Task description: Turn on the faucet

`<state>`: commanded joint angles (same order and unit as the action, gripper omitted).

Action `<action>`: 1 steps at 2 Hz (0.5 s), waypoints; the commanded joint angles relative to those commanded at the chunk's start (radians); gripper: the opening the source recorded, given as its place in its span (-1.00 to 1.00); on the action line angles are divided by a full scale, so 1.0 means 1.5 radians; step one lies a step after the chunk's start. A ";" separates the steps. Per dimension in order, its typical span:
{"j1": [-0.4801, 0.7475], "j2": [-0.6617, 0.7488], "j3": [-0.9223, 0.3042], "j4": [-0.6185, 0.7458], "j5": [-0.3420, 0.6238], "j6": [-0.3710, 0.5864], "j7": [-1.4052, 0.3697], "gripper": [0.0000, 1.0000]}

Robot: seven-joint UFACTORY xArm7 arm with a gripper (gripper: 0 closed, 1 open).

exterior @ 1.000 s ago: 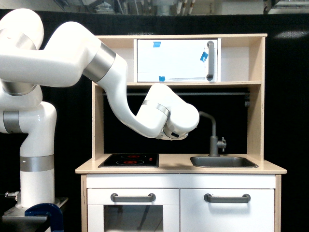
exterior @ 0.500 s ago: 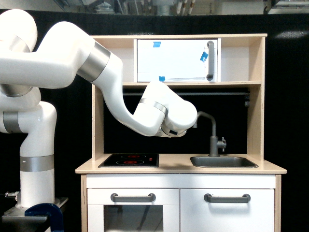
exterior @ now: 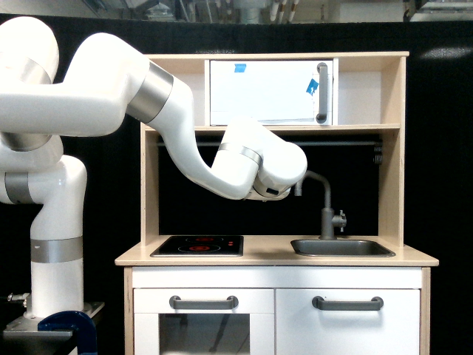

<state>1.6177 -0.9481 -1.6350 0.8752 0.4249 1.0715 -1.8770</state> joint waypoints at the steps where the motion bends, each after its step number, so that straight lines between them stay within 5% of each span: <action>1: 0.033 -0.020 0.033 0.007 -0.004 -0.041 0.046 1.00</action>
<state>1.6678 -0.9784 -1.5849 0.8856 0.4183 1.0101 -1.8088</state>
